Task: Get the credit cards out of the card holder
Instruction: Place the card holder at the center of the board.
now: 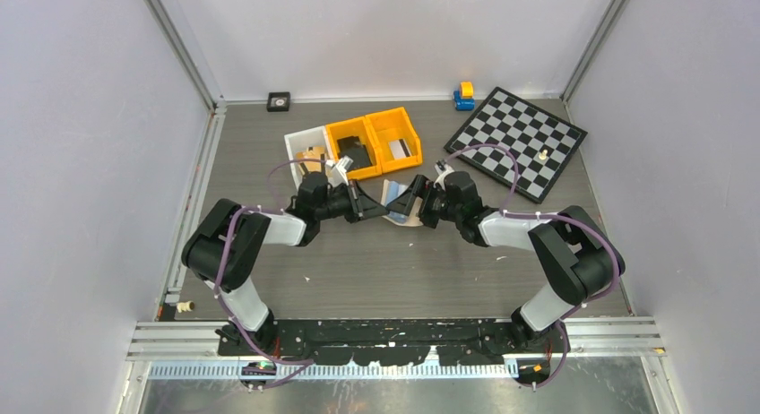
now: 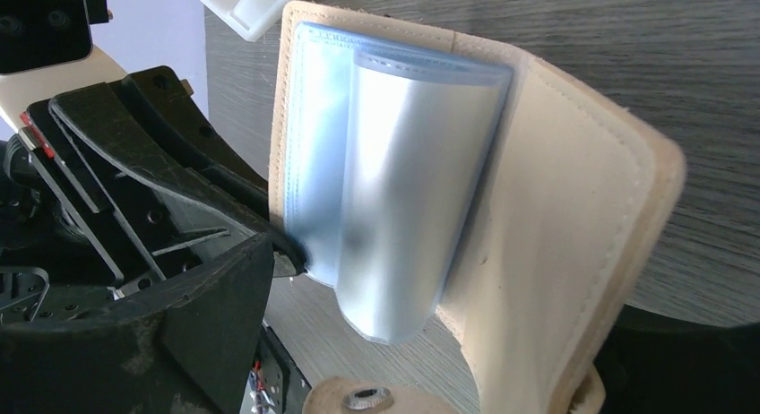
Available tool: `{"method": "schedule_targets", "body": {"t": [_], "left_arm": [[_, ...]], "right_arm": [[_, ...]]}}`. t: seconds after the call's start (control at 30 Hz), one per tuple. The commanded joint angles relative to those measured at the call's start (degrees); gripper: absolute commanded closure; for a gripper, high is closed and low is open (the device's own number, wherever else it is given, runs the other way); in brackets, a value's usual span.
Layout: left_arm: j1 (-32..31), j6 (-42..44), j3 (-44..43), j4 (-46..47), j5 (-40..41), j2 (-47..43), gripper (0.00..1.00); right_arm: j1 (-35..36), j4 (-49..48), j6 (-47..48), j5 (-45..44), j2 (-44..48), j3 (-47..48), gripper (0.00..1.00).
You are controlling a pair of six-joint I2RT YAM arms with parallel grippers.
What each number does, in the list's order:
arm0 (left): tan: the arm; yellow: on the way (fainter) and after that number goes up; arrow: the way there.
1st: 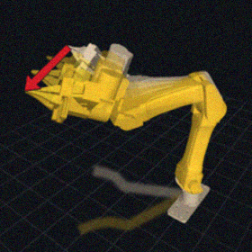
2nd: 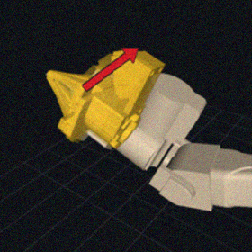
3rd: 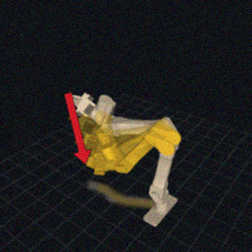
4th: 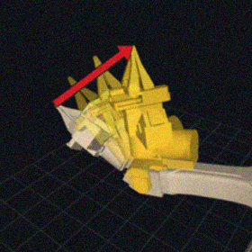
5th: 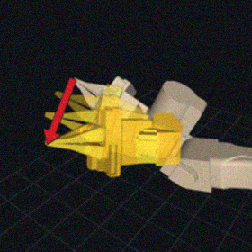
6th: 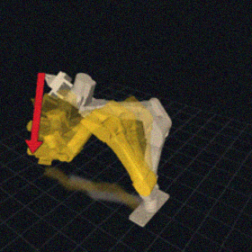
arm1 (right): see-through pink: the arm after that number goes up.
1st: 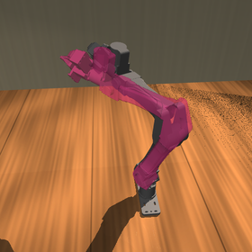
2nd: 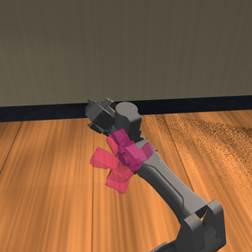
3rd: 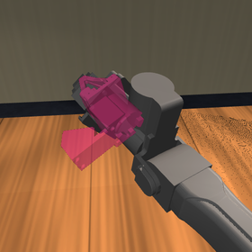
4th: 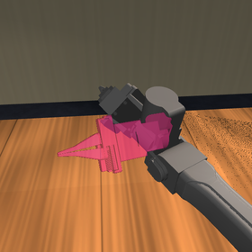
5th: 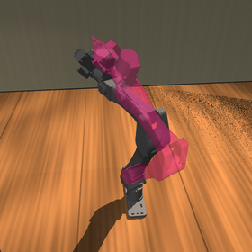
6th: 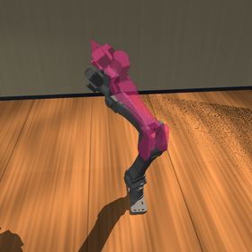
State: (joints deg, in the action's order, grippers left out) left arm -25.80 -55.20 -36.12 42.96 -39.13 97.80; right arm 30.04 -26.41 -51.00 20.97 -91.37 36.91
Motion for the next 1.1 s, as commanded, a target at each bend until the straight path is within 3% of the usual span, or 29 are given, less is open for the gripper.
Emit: {"method": "schedule_targets", "body": {"t": [0.0,0.1,0.37,0.43,0.47,0.57,0.7,0.83,1.03,1.07], "left_arm": [[-3.0,2.5,-3.3,1.5,-5.6,-2.4,1.0],[-3.3,3.0,-3.7,1.4,-6.4,-2.7,1.0],[-3.5,3.3,-3.7,1.9,-7.5,-3.4,0.97],[-3.6,3.3,-3.4,2.3,-7.6,-3.6,0.88],[-3.5,3.3,-3.2,2.3,-7.3,-3.9,0.81],[-3.4,3.3,-2.7,2.3,-6.4,-4.4,0.68],[-1.7,1.0,-1.1,4.6,-5.3,-4.5,0.63],[0.8,-3.7,1.4,13.2,-5.8,-3.5,0.67],[0.9,-3.2,0.4,10.2,-6.0,-2.6,0.88],[0.9,-3.2,0.3,10.1,-6.0,-2.5,0.92]], "right_arm": [[0.0,-4.0,-1.3,-2.3,1.0,0.1,0.13],[-0.4,-4.8,-2.5,-2.6,0.5,-0.2,0.16],[-0.4,-2.8,-2.2,-1.6,-1.1,1.3,0.51],[-0.4,-2.0,-2.1,-1.0,-1.5,1.8,0.65],[-0.4,-1.7,-2.0,-1.0,-1.7,2.0,0.68],[-0.4,-1.8,-1.8,-0.7,-1.5,1.9,0.71],[-0.4,-2.2,-1.7,-0.3,-1.1,1.7,0.74],[-0.4,-2.9,-1.8,0.4,-1.3,1.6,0.75],[-0.4,-4.6,-2.1,1.7,-1.4,1.3,0.77],[-0.4,-4.7,-2.1,1.6,-1.2,1.2,0.73]]}}
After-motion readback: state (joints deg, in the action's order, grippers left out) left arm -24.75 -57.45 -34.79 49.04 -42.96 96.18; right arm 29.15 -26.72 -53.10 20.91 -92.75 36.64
